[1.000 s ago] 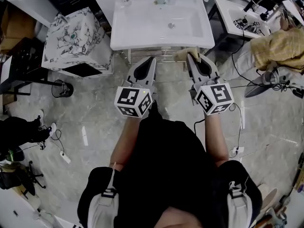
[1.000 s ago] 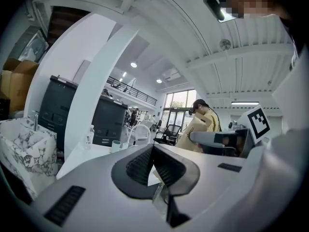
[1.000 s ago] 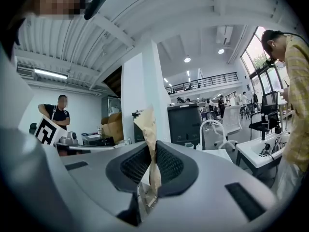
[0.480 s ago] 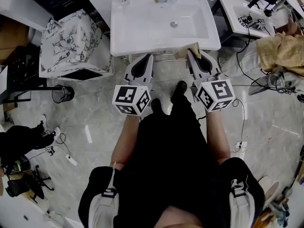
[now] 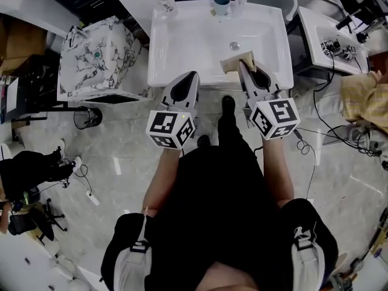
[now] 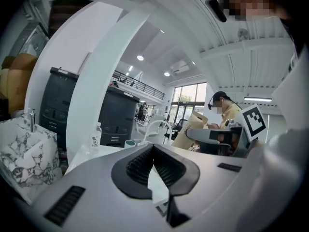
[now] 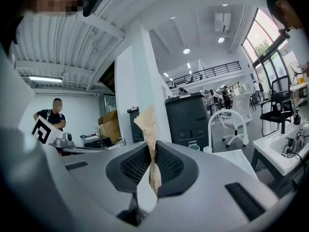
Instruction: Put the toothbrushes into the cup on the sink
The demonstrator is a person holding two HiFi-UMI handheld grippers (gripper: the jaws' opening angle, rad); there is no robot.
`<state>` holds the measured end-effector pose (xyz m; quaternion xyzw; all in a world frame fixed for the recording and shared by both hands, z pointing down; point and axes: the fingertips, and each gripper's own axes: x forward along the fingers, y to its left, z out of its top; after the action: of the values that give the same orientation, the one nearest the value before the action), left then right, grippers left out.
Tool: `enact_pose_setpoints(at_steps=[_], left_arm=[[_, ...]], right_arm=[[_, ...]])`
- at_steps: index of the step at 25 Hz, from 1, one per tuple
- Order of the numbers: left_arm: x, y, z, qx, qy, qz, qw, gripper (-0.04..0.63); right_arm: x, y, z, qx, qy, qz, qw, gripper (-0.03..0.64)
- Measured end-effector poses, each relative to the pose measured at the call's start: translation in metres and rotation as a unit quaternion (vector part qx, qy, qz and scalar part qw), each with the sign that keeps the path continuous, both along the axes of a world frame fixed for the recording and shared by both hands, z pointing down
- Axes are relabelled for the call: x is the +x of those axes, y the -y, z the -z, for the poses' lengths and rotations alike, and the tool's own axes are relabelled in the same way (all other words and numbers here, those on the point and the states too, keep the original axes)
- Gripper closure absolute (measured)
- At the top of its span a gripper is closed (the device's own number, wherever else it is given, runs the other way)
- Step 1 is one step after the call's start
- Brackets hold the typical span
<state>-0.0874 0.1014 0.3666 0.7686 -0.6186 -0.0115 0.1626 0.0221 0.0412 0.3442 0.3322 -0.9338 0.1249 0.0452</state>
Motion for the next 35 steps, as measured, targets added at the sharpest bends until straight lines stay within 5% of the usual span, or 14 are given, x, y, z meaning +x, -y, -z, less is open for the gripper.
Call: enact_pose_setpoints(at_steps=[20, 35], left_arm=[[-0.009, 0.192, -0.001, -0.013, 0.009, 0.082, 0.9965, 0.581], [0.002, 0.209, -0.031, -0.065, 0.012, 0.096, 0.9932, 0.581]], right_arm=[[-0.035, 0.203, -0.017, -0.018, 0.007, 0.095, 0.995, 0.566], [-0.035, 0.245, -0.042, -0.048, 0.008, 0.104, 0.993, 0.566]])
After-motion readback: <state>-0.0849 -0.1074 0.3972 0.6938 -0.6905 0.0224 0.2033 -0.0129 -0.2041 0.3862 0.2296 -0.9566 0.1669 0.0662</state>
